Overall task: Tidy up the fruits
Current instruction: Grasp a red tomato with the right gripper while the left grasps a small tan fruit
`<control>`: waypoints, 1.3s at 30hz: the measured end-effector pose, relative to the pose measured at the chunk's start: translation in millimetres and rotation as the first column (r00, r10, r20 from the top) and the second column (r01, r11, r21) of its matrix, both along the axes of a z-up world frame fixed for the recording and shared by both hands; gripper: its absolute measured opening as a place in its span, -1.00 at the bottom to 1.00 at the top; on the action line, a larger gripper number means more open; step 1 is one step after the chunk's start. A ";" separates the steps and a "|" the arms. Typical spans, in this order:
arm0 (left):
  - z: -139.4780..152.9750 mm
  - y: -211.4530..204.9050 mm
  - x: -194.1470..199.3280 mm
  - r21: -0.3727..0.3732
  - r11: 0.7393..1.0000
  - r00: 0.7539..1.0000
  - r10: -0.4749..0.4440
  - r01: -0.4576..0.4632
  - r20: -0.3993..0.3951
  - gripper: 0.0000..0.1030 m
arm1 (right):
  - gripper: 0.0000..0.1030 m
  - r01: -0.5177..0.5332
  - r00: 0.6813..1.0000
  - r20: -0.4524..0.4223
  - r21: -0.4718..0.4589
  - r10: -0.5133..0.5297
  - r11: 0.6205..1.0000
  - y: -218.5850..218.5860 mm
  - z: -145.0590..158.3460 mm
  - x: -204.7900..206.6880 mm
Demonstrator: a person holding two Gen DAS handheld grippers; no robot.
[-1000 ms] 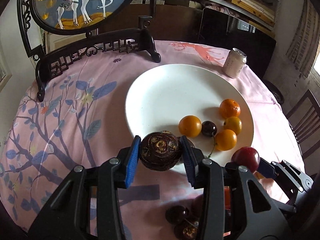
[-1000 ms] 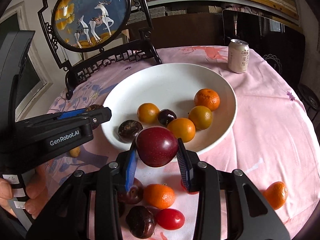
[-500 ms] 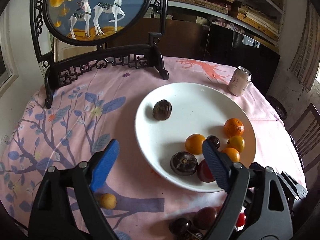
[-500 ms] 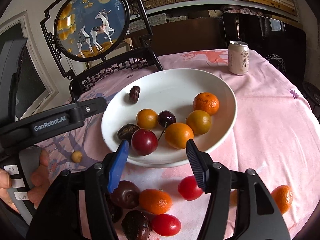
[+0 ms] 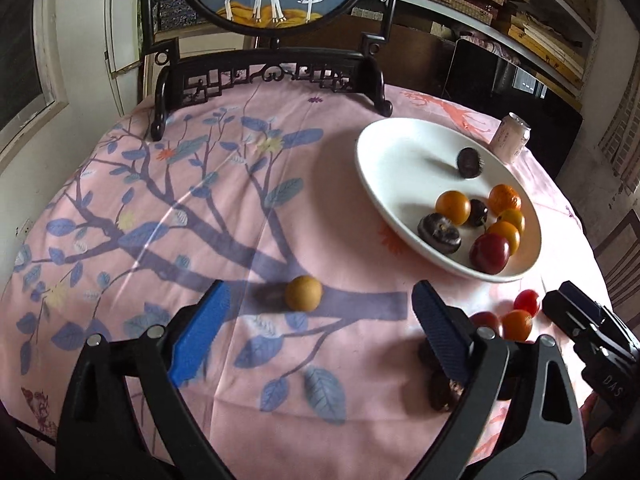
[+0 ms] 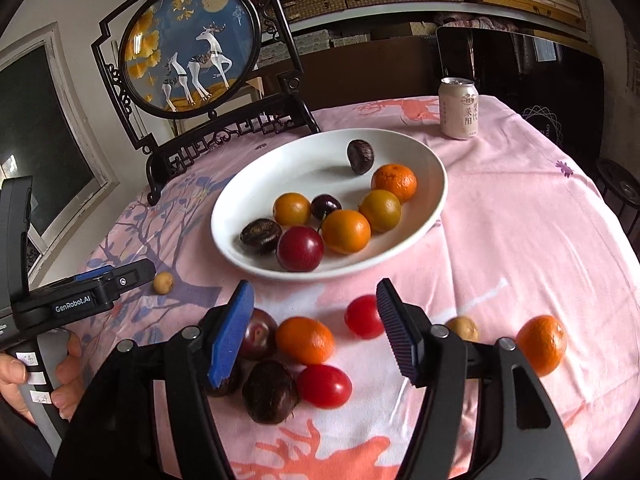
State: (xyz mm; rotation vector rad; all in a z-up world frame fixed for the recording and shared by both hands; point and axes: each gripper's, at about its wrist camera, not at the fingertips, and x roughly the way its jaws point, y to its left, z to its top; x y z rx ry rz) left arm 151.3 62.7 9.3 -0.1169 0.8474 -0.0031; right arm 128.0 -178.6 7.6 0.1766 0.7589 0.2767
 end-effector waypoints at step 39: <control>-24.5 1.3 -10.0 0.078 0.997 0.999 -0.015 0.017 -0.031 0.82 | -0.39 -0.149 0.982 -0.144 -0.202 0.121 0.968 21.0 -36.1 -14.5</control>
